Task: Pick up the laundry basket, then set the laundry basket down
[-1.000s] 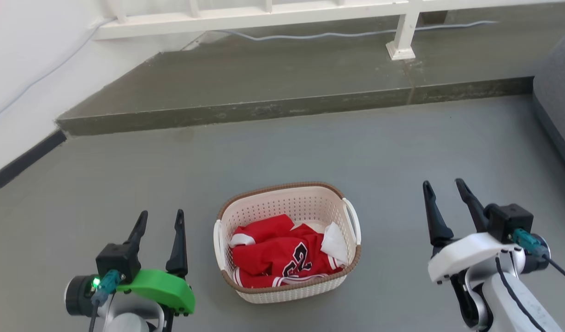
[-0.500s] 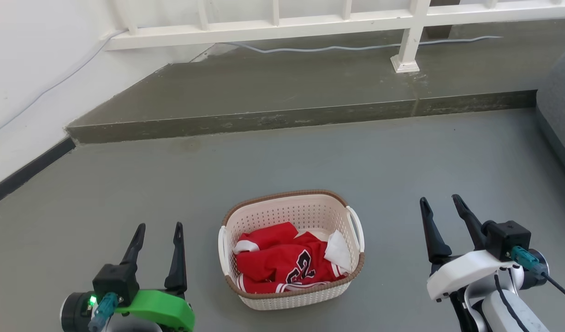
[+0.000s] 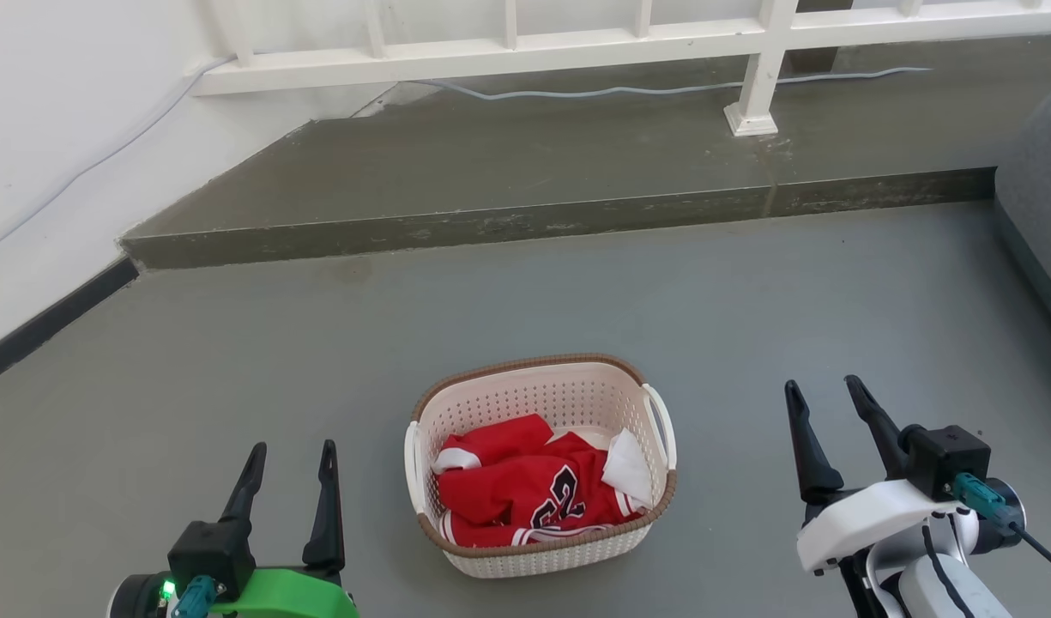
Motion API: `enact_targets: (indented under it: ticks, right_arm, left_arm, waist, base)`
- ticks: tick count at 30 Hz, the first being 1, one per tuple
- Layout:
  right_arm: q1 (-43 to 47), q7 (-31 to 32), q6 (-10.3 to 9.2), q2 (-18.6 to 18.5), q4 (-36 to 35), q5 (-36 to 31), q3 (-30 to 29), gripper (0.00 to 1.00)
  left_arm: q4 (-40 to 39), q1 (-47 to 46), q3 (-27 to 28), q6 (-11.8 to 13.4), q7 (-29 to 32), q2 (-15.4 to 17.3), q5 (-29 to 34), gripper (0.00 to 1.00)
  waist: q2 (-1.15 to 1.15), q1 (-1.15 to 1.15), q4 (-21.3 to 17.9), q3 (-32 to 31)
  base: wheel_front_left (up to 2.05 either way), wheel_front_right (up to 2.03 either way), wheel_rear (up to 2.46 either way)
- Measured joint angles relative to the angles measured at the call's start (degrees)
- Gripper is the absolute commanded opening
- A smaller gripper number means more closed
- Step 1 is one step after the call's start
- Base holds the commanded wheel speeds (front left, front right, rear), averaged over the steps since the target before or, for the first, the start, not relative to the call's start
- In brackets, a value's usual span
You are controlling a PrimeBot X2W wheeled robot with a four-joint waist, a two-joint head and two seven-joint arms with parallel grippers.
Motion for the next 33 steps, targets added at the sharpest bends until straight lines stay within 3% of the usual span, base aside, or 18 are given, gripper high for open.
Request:
enact_targets:
  ticks: [20,21,33]
  right_arm:
    - [1.3,0.0,-0.09,-0.1,-1.0,0.0,-0.4,1.0]
    - [1.5,0.0,-0.09,-0.1,-1.0,0.0,-0.4,0.0]
    - [3.4,0.4,0.53,1.1,0.9,3.2,-0.6,0.0]
  left_arm:
    - [-1.8,2.2,1.0,0.2,0.0,-0.5,1.3,1.0]
    - [-1.9,2.2,1.0,0.2,0.0,-0.5,1.3,0.0]
    - [-0.3,3.3,0.4,-0.5,0.1,-1.0,-1.8,0.0]
  waist:
    - [0.0,0.0,0.1,0.0]
    - [0.0,0.0,0.1,0.0]
    - [0.0,0.0,0.2,0.1]
  base:
    - [0.0,0.0,0.0]
    - [0.0,0.0,0.0]
    - [0.0,0.0,0.0]
